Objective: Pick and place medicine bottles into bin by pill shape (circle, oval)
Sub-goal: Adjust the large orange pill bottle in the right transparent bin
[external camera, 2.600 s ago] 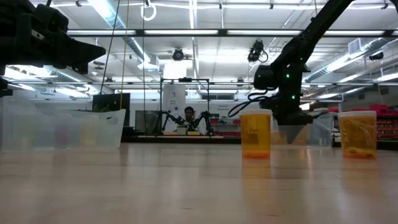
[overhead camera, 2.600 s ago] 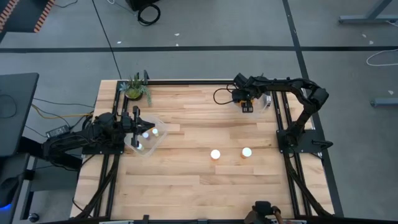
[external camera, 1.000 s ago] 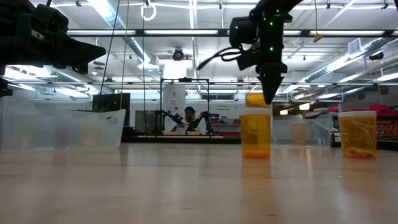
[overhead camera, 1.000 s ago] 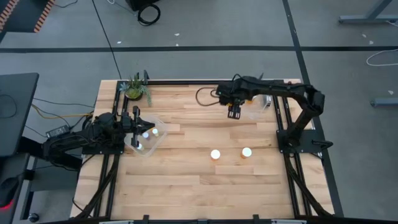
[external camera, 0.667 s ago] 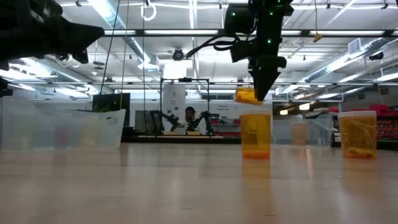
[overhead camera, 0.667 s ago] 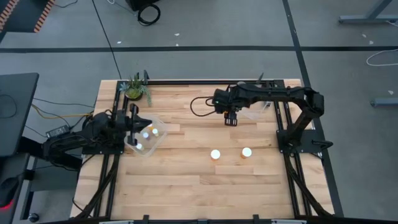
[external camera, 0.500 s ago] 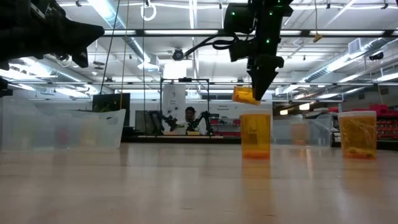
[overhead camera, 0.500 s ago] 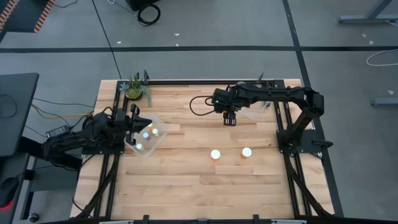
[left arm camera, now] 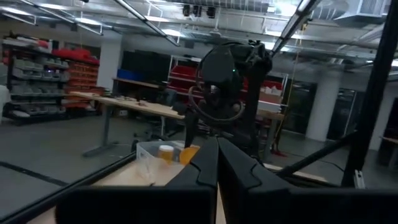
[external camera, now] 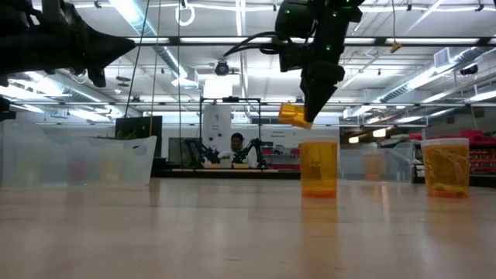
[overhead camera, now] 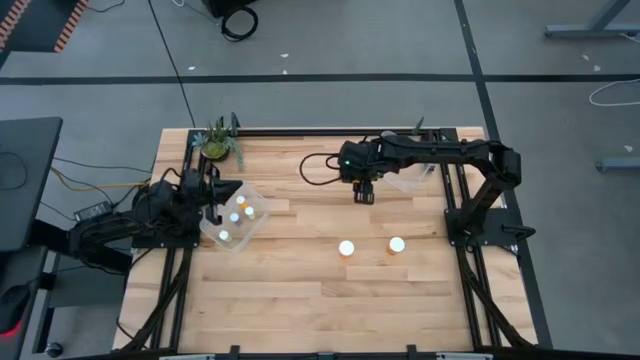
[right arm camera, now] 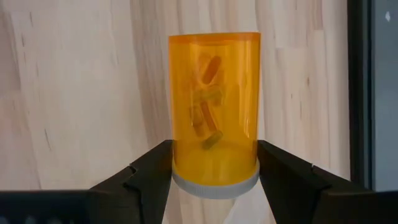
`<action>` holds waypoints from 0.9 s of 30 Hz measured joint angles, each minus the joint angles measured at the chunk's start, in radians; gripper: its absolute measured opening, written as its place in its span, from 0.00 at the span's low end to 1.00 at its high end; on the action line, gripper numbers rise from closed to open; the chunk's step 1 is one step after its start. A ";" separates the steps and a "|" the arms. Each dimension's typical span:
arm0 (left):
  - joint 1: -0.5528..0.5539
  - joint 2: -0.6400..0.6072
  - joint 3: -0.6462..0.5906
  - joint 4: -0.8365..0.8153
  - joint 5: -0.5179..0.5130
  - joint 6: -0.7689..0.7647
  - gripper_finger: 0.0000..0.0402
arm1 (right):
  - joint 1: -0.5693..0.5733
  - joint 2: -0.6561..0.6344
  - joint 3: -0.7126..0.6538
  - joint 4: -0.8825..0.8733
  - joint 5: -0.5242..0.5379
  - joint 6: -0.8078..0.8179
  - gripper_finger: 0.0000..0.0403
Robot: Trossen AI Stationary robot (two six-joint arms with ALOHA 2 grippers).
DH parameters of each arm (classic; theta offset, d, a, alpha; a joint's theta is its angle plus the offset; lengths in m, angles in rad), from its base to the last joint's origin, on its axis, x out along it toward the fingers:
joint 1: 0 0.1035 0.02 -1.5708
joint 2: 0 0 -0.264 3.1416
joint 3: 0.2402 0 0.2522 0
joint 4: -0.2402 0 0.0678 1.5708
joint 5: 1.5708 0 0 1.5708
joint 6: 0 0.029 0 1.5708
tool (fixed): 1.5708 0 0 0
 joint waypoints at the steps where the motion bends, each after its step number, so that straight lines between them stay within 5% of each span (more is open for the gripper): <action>1: 0.000 0.000 0.000 -0.002 0.000 -0.003 0.02 | 0.002 0.000 0.000 0.005 -0.001 0.000 0.56; 11: -0.009 0.108 0.000 0.011 0.047 -0.213 0.03 | 0.051 0.000 0.000 0.113 -0.026 -0.022 0.56; 18: -0.045 0.336 0.002 0.227 0.045 -0.184 0.03 | 0.055 0.000 0.000 0.136 -0.026 -0.032 0.56; 27: -0.094 0.670 0.111 0.237 0.044 -0.062 0.05 | 0.056 0.000 0.000 0.140 -0.053 -0.038 0.56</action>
